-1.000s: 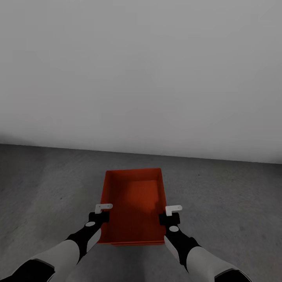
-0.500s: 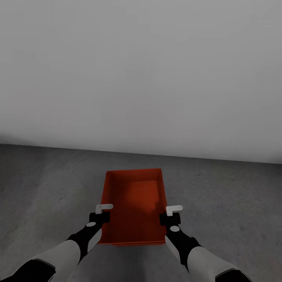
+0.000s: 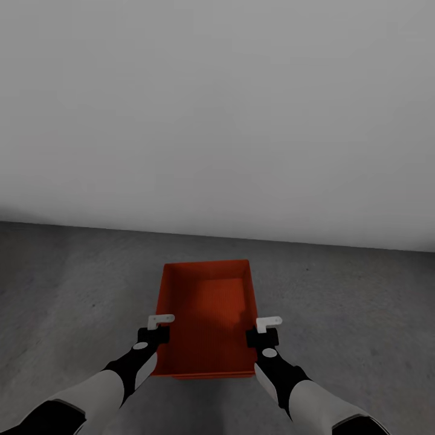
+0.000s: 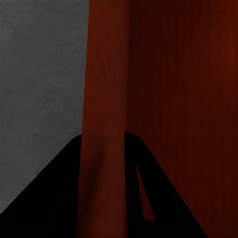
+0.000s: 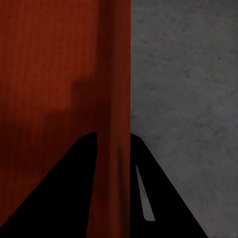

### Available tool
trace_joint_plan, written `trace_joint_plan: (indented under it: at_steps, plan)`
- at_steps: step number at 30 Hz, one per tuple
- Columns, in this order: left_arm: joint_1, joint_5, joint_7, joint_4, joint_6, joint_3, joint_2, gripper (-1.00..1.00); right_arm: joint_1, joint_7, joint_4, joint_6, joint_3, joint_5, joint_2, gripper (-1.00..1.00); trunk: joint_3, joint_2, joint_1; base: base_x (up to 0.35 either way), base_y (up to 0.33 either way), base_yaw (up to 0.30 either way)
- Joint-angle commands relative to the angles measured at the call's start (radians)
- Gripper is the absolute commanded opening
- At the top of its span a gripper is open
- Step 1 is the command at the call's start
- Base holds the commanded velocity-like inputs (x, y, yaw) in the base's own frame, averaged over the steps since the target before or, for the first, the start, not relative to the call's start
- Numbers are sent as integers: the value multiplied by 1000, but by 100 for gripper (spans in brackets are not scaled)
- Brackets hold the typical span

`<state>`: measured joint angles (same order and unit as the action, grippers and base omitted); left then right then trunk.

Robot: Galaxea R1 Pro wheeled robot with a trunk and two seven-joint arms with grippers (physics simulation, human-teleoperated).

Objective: Move the two storage containers from the living room to the garage. In the garage, place one container on the floor and stack the other container on top of it (either order is fine).

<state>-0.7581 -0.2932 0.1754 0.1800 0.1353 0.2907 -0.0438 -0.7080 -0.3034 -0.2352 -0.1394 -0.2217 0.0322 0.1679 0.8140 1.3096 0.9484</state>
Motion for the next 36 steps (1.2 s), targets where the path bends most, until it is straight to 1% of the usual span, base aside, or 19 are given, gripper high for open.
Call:
trace_joint_plan:
  at_steps: [1,4,10,20,30,36]
  plan:
    - [-1,7,26,2,6,-5,1,-100,-1,-19,22,-6,2,20,-7,-100,1,0,0,0,0,0]
    - [-1,7,26,3,6,-5,1,-100,-1,-19,22,-6,2,20,-7,-100,1,0,0,0,0,0]
    - [-1,6,26,2,6,-5,2,-100,-1,-19,23,-6,2,20,-7,-100,19,42,23,0,0,0]
    - [-1,7,26,1,6,-5,2,-100,-1,-19,23,-6,2,20,-7,-100,19,42,23,0,0,0]
    - [-1,6,26,1,6,-5,2,-100,-1,-19,23,-6,2,20,-7,-100,51,112,61,0,0,0]
    - [-1,6,26,1,6,-5,2,-100,-1,-19,23,-6,2,20,-8,-100,51,112,61,0,0,0]
